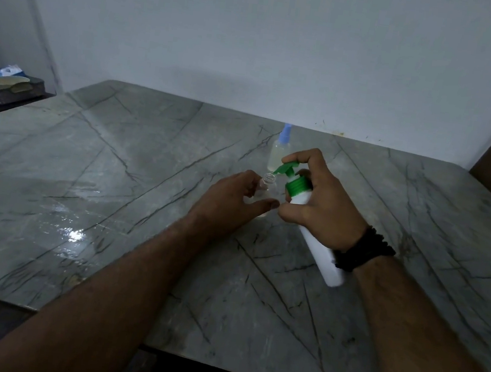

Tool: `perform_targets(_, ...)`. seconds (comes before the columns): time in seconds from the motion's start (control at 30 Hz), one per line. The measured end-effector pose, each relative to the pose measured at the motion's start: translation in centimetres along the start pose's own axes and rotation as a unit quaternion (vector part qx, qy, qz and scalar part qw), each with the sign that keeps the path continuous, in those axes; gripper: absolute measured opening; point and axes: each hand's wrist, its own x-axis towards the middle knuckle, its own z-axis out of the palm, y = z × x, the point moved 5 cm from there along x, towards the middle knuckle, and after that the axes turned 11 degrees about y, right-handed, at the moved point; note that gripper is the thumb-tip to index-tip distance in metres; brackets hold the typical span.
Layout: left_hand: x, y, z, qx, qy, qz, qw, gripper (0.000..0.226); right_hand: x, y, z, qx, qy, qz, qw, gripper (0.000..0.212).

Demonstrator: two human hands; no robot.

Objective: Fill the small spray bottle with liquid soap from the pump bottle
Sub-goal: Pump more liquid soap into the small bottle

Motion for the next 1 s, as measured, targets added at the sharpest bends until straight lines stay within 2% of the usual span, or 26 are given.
perform_targets(1.0, -0.01, 0.20, -0.07, 0.004, -0.002, -0.006, 1.000, 0.048, 0.16, 0.18, 0.20, -0.008, 0.001, -0.003, 1.000, 0.072)
